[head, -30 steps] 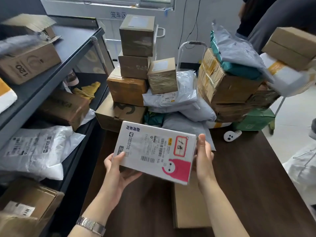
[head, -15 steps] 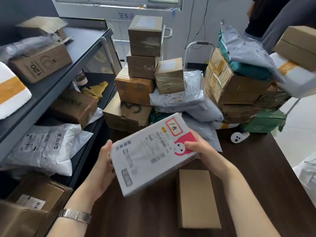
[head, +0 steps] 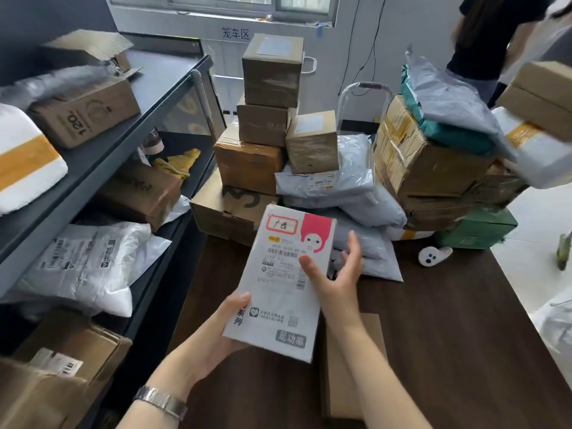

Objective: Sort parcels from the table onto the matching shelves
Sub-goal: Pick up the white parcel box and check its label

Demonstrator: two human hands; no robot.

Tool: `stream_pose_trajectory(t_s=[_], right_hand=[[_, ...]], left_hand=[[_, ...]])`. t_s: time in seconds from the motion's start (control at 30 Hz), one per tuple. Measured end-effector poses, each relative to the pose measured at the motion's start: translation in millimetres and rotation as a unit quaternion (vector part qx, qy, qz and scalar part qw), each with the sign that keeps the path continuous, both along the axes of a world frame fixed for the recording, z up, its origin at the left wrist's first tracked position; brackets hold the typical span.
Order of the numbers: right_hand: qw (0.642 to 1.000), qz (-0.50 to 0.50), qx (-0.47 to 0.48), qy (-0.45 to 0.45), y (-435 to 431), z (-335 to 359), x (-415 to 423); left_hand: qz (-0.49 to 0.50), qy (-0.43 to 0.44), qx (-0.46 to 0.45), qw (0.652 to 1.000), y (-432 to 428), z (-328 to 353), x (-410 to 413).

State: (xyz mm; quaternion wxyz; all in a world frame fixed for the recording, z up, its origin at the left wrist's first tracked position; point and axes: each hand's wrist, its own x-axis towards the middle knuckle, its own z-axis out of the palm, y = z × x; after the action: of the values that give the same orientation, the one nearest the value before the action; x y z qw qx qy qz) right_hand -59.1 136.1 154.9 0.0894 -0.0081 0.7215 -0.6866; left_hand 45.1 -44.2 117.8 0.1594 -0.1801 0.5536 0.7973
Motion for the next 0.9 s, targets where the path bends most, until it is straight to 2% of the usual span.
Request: stream_pose_trajectory(t_s=[0.1,0.2,0.33,0.4,0.57,0.73,0.9], right_hand=[[0.987,-0.018,-0.132,-0.093,-9.7,-18.3,20.3],[0.974,0.014,-0.183,-0.134,-1.1,-24.5,21.3],[0.972,0.030,-0.193,-0.129,13.2,-20.7,13.3],[0.976,0.036,-0.183,-0.113,17.8,-18.8,11.5],[0.984,0.057,-0.161,-0.048,24.8,-13.9,14.3],[0.975,0.055,-0.206,-0.063,31.8,-12.8,16.6],[0.974,0.061,-0.208,-0.059,25.7,6.0,16.5]], left_hand=[[0.056,0.051,0.002,0.997,11.9,-1.1,-8.8],[0.062,0.104,-0.046,0.992,19.3,3.8,-17.4],[0.076,0.097,-0.119,0.985,22.8,14.4,-33.2],[0.081,0.143,-0.138,0.977,22.0,21.5,-38.4],[0.121,0.179,-0.121,0.969,20.9,34.2,-50.4],[0.159,0.172,-0.122,0.964,29.7,34.1,-47.2],[0.164,0.187,-0.148,0.957,20.4,45.6,-48.4]])
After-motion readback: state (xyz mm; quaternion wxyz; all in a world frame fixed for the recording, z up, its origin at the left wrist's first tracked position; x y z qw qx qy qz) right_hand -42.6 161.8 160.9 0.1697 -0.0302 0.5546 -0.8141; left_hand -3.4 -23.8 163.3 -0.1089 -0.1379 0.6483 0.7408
